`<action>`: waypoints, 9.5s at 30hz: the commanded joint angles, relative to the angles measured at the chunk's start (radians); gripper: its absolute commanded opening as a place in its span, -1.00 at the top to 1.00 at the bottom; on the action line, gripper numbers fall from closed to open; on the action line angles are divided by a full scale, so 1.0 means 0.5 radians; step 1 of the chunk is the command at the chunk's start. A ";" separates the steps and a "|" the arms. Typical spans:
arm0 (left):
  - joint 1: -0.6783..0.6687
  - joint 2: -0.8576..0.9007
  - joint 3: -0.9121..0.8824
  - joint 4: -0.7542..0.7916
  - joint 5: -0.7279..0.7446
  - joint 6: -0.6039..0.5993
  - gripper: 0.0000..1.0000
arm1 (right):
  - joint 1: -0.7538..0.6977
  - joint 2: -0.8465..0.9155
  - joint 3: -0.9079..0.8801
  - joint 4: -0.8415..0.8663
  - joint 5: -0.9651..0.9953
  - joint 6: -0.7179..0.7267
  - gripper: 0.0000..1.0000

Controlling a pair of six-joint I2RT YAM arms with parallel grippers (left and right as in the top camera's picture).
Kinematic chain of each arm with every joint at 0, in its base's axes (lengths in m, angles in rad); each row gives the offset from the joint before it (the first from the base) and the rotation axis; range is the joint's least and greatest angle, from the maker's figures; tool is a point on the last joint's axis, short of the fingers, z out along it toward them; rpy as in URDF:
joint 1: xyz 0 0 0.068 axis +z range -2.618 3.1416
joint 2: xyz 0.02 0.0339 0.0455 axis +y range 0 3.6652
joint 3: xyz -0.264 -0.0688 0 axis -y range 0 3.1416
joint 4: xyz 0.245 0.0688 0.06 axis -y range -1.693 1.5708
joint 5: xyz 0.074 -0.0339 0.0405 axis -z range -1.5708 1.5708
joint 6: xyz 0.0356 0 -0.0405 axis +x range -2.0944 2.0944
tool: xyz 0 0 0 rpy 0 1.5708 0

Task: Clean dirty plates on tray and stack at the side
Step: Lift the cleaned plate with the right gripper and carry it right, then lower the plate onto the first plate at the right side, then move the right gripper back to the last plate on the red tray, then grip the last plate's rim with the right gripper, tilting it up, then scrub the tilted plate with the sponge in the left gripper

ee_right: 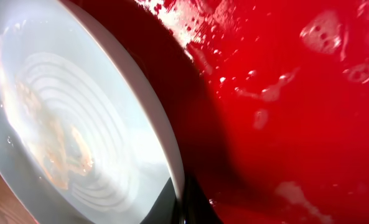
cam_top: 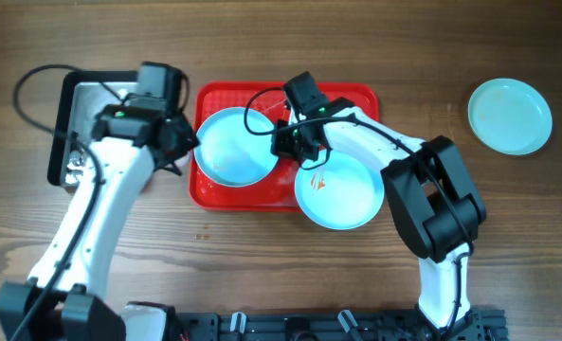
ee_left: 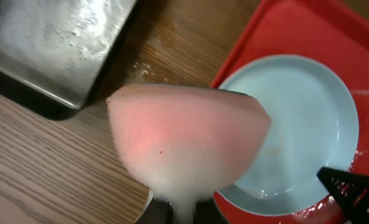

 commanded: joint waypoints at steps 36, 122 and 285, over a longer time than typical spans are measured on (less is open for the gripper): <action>-0.344 0.138 0.026 0.507 0.283 0.101 0.92 | -2.088 -0.928 0.026 -0.795 0.349 -0.378 0.91; -0.338 0.330 0.026 0.595 0.276 0.101 0.92 | -2.383 -0.807 -0.563 -0.113 0.430 0.056 0.92; -0.505 1.007 -0.102 0.694 0.520 0.982 0.92 | -0.007 -0.364 -0.533 0.098 -0.005 -0.264 0.91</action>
